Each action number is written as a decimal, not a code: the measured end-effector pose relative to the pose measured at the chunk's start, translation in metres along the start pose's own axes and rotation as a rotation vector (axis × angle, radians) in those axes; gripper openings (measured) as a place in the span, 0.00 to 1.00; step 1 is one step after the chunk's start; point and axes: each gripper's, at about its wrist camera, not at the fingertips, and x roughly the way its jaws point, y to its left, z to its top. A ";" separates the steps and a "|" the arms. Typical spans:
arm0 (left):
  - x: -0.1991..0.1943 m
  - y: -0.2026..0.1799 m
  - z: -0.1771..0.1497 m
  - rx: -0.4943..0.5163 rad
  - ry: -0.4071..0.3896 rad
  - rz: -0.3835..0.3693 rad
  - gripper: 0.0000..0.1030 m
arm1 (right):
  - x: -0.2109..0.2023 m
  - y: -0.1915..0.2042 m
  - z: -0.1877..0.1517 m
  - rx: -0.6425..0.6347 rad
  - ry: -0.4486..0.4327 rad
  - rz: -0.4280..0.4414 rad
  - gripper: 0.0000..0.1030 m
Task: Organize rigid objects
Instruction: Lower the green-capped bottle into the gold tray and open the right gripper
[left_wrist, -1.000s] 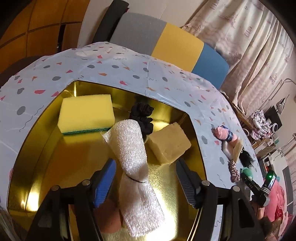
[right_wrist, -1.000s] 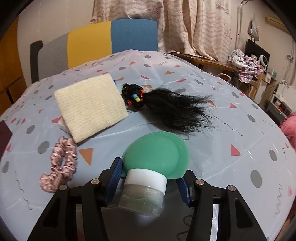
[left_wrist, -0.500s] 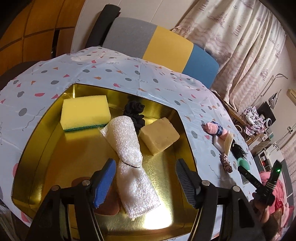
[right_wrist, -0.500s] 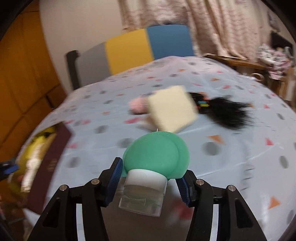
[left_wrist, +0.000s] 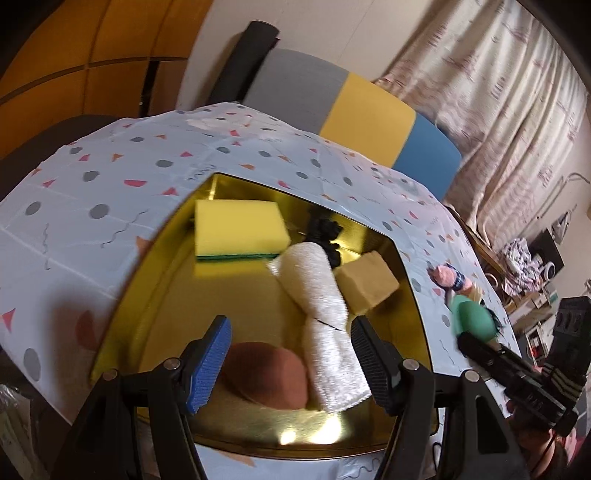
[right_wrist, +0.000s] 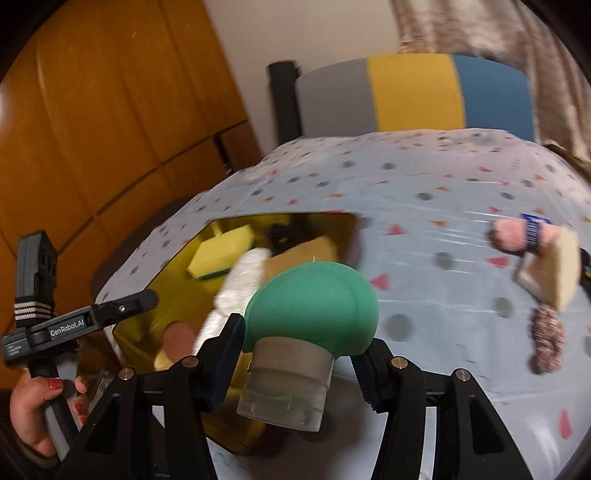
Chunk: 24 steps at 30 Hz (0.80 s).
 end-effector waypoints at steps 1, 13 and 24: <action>-0.001 0.002 0.000 -0.003 -0.002 0.001 0.66 | 0.006 0.006 0.000 -0.011 0.013 0.000 0.55; -0.012 0.016 0.001 -0.032 -0.025 0.008 0.66 | 0.062 0.031 0.002 -0.106 0.099 -0.067 0.55; -0.011 0.012 -0.001 -0.022 -0.013 0.005 0.66 | 0.062 0.033 0.002 -0.128 0.073 -0.099 0.57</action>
